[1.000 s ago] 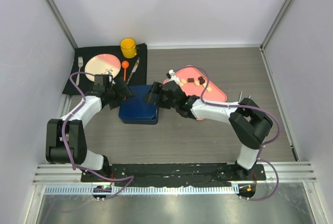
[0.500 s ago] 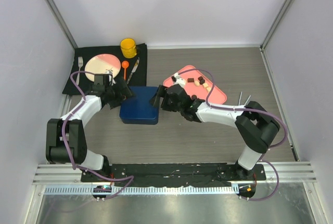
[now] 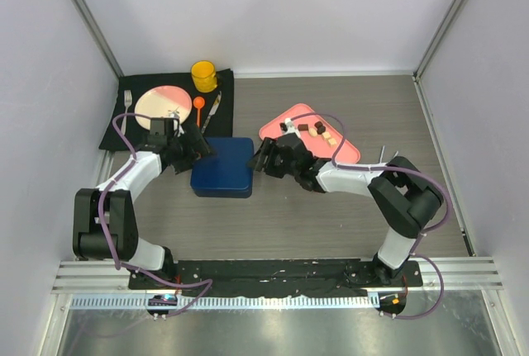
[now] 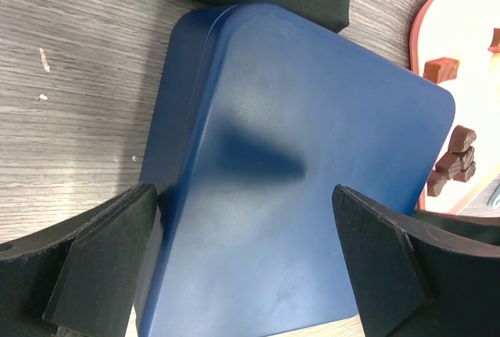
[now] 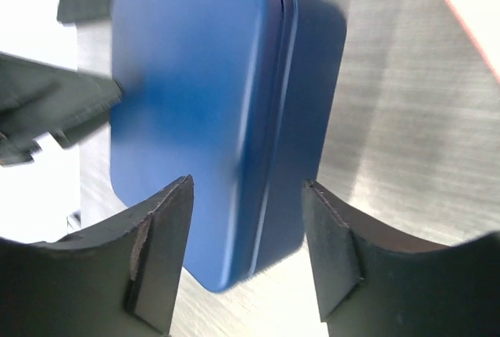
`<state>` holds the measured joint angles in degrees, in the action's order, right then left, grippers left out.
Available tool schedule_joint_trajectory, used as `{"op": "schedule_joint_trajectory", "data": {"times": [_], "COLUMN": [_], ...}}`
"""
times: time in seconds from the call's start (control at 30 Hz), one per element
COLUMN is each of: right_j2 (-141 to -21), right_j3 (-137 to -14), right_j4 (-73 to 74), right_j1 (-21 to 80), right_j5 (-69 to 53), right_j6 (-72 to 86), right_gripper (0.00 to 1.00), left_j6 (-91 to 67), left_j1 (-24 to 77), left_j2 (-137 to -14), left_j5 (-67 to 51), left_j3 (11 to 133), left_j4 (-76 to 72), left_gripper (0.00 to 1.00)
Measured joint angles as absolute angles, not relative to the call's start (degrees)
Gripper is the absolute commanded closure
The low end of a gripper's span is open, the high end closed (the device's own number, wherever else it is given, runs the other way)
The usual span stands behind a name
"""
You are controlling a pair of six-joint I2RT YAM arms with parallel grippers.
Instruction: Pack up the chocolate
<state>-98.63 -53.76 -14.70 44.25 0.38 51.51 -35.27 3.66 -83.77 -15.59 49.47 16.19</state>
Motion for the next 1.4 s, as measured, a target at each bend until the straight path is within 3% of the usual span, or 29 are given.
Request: {"op": "schedule_joint_trajectory", "data": {"times": [0.27, 0.37, 0.63, 0.77, 0.9, 1.2, 1.4], "right_j2": [-100.29, -100.29, -100.42, -100.42, -101.32, -109.38, -115.02], "right_j3": [-49.23, -48.16, -47.44, -49.36, -54.26, -66.59, -69.60], "right_j4": [-19.68, -22.06, -23.97, -21.65, -19.55, -19.66, -19.40], "right_j1": [43.11, 42.74, 42.09, 40.21, 37.34, 34.02, 34.04], "right_j5": [-4.23, -5.19, -6.44, -6.72, -6.76, -7.14, -7.99], "right_j6": [54.46, 55.57, 55.75, 53.84, 51.46, 49.28, 49.25], "right_gripper": [0.61, 0.64, 0.62, 0.52, 0.48, 0.50, 0.61], "left_j6": [-35.05, -34.98, -34.24, -33.98, -33.95, -33.76, -33.56], "left_j1": [3.75, 3.79, 3.86, 3.90, 3.90, 4.12, 4.12], "left_j2": [-83.77, -83.77, -83.77, -83.77, -83.77, -84.18, -84.64], "left_j5": [-15.59, -15.59, -15.35, -14.61, -14.06, -13.67, -13.43], "left_j3": [49.50, 49.50, 49.91, 50.19, 50.24, 50.37, 50.46], "left_j4": [16.53, 16.67, 17.63, 17.87, 17.93, 18.26, 18.68], "left_gripper": [0.00, 0.00, 0.00, 0.00, 0.00, 0.00, 0.00]}}
